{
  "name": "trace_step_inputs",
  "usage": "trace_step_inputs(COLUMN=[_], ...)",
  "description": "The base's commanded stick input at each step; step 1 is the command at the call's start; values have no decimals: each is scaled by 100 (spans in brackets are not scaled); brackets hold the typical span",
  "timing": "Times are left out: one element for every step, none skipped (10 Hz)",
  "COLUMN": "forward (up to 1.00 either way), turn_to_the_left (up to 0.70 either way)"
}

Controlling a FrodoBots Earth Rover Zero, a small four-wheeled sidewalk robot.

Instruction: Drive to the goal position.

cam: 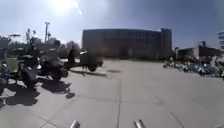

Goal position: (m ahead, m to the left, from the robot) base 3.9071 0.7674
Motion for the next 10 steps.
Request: trace_step_inputs(forward=[43,0,0,0,0,0,0,0,0,0], turn_to_the_left=[0,0,0,0,0,0,0,0,0,0])
